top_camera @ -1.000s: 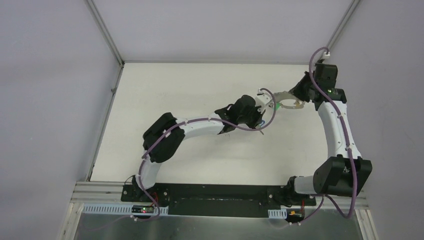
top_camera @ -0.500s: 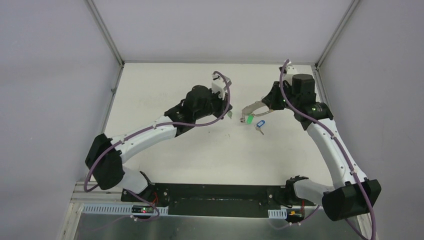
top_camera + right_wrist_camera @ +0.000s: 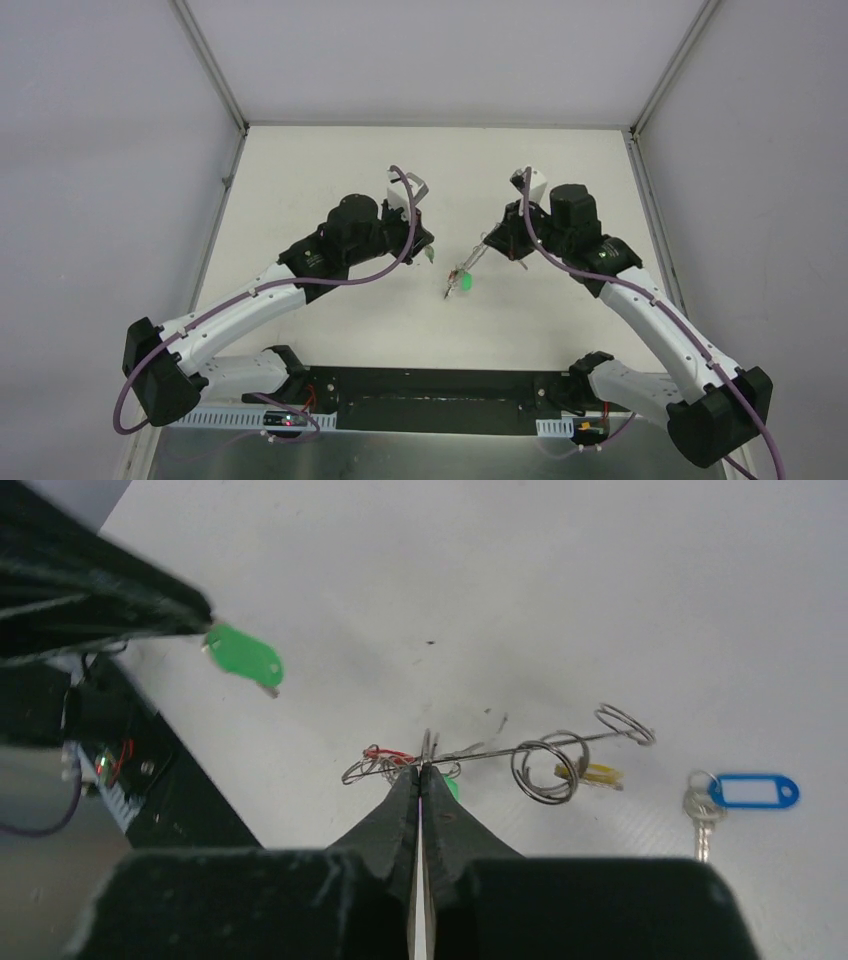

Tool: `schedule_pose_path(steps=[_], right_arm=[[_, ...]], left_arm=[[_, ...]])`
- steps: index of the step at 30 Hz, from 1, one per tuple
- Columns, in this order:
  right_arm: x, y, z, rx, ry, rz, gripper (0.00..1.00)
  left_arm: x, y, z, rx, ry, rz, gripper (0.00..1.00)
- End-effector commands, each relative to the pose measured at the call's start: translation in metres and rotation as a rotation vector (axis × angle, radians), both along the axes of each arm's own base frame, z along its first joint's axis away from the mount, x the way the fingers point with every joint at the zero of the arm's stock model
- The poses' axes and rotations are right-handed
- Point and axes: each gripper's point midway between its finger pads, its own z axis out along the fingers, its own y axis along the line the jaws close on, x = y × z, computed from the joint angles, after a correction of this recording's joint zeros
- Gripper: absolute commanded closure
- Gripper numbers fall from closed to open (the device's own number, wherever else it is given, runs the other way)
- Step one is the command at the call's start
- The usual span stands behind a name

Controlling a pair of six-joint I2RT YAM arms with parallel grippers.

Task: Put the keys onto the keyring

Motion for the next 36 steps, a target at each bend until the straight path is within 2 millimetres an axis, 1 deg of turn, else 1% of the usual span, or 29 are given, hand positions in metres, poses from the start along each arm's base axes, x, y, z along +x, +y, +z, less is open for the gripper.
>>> schedule_pose_path(steps=[1,2,5,11,18,23,27,32,34,36], right_arm=[[-0.033,0.033,0.034,0.095,-0.190,0.319,1.00],[-0.043,0.039,0.034,0.101,-0.217,0.403,1.00],[-0.059,0.047,0.031,0.096,-0.256,0.488,1.00],[-0.091,0.061,0.031,0.120,-0.340,0.660,1.00],[-0.097,0.061,0.026,0.090,-0.383,0.704,1.00],[-0.107,0.066,0.024,0.106,-0.390,0.752,1.00],[-0.110,0.067,0.020,0.104,-0.394,0.770,1.00],[-0.113,0.068,0.019,0.107,-0.426,0.788,1.00],[-0.116,0.068,0.019,0.112,-0.441,0.810,1.00],[-0.122,0.069,0.018,0.127,-0.457,0.855,1.00]], left_arm=[[-0.012,-0.005,0.007,-0.019,-0.016,-0.078,1.00],[-0.014,-0.007,0.004,-0.018,-0.009,-0.094,1.00],[-0.018,-0.014,0.002,-0.016,-0.003,-0.136,1.00],[-0.034,-0.023,0.006,-0.008,-0.045,-0.242,1.00],[-0.045,-0.017,0.005,-0.020,-0.052,-0.256,1.00],[-0.060,-0.023,0.003,-0.038,-0.075,-0.322,1.00],[-0.073,-0.028,0.005,-0.049,-0.123,-0.391,1.00],[-0.085,-0.028,0.010,-0.048,-0.206,-0.457,1.00],[-0.092,-0.027,0.010,-0.046,-0.236,-0.493,1.00],[-0.096,-0.027,0.014,-0.059,-0.277,-0.521,1.00]])
